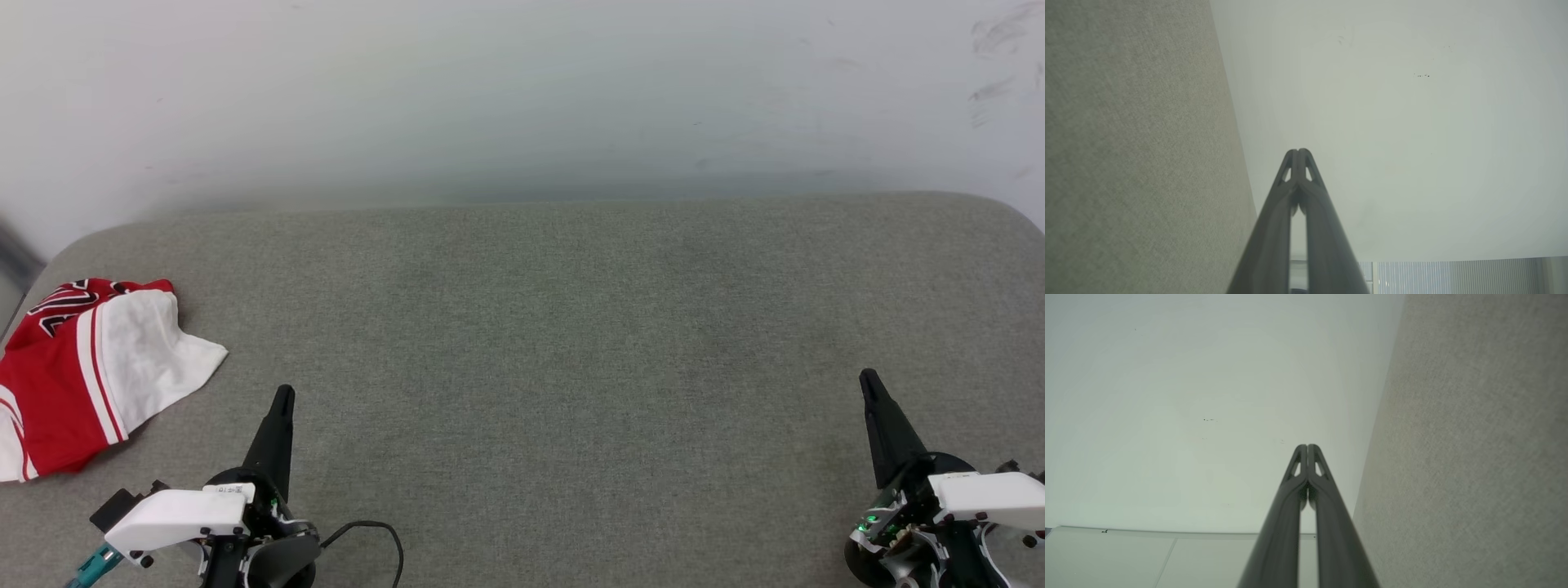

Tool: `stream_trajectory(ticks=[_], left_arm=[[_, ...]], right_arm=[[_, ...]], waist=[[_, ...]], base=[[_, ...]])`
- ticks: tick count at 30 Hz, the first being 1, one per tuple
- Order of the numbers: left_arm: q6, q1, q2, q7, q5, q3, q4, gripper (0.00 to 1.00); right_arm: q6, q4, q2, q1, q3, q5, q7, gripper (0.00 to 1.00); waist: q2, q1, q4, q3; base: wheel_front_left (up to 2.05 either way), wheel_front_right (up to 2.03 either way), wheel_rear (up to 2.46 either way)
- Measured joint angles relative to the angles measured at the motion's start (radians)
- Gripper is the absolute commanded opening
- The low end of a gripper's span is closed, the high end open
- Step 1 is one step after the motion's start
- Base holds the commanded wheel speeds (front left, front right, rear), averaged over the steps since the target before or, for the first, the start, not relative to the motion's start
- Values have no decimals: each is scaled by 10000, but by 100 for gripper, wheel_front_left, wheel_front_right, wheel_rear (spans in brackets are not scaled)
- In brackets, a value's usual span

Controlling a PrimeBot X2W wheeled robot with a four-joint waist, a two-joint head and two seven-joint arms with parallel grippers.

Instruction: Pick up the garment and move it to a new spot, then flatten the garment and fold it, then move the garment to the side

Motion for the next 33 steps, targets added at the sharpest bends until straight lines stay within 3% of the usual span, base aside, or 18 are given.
stream_trajectory(ticks=[33], left_arm=[[0,0,0,0,0,0,0,0]], right_arm=[[0,0,0,0,0,0,0,0]], waist=[[0,0,0,0]], base=[[0,0,0]])
